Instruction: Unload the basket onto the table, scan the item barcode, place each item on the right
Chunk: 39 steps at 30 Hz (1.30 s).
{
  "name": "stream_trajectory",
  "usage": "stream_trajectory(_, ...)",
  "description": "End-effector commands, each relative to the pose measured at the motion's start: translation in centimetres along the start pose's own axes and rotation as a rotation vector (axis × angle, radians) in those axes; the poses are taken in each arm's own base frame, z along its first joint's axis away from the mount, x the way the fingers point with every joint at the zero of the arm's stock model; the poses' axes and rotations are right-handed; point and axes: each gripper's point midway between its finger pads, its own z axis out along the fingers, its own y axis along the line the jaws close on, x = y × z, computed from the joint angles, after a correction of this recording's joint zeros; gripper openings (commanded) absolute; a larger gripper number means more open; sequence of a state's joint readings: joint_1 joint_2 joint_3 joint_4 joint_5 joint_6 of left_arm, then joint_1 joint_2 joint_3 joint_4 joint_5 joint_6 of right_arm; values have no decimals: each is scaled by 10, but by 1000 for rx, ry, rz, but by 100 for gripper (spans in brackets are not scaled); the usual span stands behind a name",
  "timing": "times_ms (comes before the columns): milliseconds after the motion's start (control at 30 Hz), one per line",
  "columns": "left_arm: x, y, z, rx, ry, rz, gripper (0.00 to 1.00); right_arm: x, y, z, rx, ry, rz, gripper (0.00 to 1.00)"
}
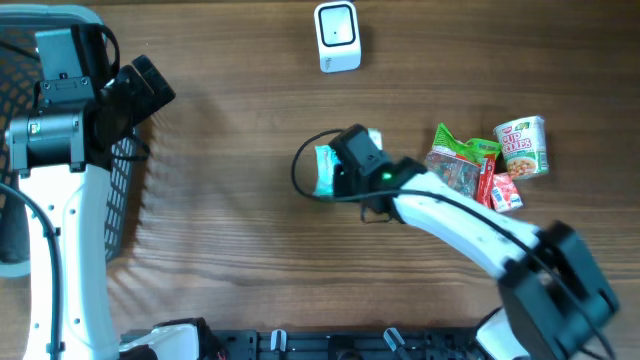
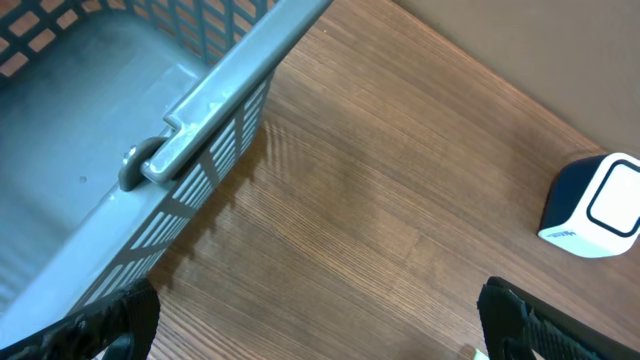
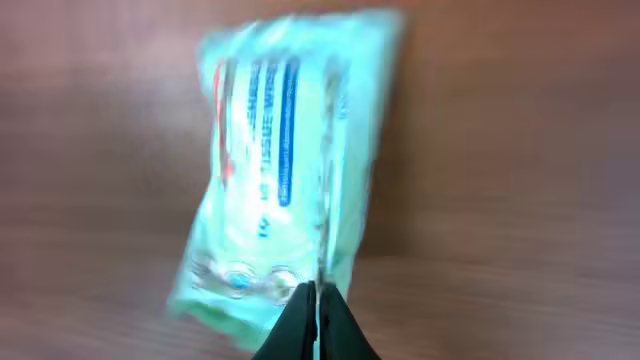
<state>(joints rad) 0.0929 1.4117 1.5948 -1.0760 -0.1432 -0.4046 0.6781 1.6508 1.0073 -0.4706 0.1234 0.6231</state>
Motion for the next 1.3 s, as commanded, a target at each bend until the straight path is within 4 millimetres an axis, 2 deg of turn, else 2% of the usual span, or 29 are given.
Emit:
stream_trajectory(0,-5,1,-5,5,-17,1,100,-59,-29,-49,261,-283,-402,4)
stream_trajectory(33,-5,1,-5,5,-17,1,100,-63,-26,-51,294,-273,-658,4)
stream_trajectory(67,-5,1,-5,5,-17,1,100,-64,-30,-51,345,-250,-810,5)
stream_trajectory(133,-5,1,-5,6,-18,1,100,-62,-28,-48,328,-235,-847,4)
stream_trajectory(167,-5,1,-5,5,-17,0,100,-56,-17,-44,226,-245,-679,17)
stream_trajectory(200,-5,1,-5,5,-17,1,100,-50,-10,-40,132,-224,-553,45)
stream_trajectory(267,-5,1,-5,5,-17,1,100,-35,21,-34,-165,-143,-547,61)
stream_trajectory(300,-5,1,-5,5,-17,1,100,-31,30,-36,-320,-107,-549,64)
stream_trajectory(333,-5,1,-5,5,-17,1,100,-33,25,-39,-417,-76,-487,63)
stream_trajectory(400,-5,1,-5,5,-17,1,100,-34,5,-37,-494,-14,-371,63)
stream_trajectory(433,-5,1,-5,5,-17,0,100,-32,2,-35,-535,12,-352,63)
stream_trajectory(500,-5,1,-5,5,-17,1,100,-23,-1,-15,-533,63,-338,68)
stream_trajectory(600,-5,1,-5,5,-17,1,100,-13,-3,15,-527,114,-323,68)
stream_trajectory(633,-5,1,-5,5,-17,1,100,-5,-3,30,-547,150,-312,68)
stream_trajectory(733,-5,1,-5,5,-17,1,100,16,-1,51,-568,236,-263,68)
stream_trajectory(867,-5,1,-5,5,-17,1,100,20,7,52,-597,260,-224,54)
stream_trajectory(900,-5,1,-5,5,-17,1,100,20,7,53,-597,258,-223,47)
stream_trajectory(967,-5,1,-5,5,-17,0,100,19,7,53,-598,254,-224,20)
stream_trajectory(1033,-5,1,-5,5,-17,1,100,14,8,53,-602,236,-225,5)
stream_trajectory(1100,-5,1,-5,5,-17,1,100,6,8,54,-593,236,-110,6)
stream_trajectory(1133,-5,1,-5,5,-17,0,100,5,9,54,-590,240,-86,16)
stream_trajectory(1167,-5,1,-5,5,-17,1,100,4,9,54,-587,243,-58,33)
stream_trajectory(1200,-5,1,-5,5,-17,1,100,0,10,54,-586,249,2,37)
stream_trajectory(1267,-5,1,-5,5,-17,1,100,-17,17,45,-605,205,-13,43)
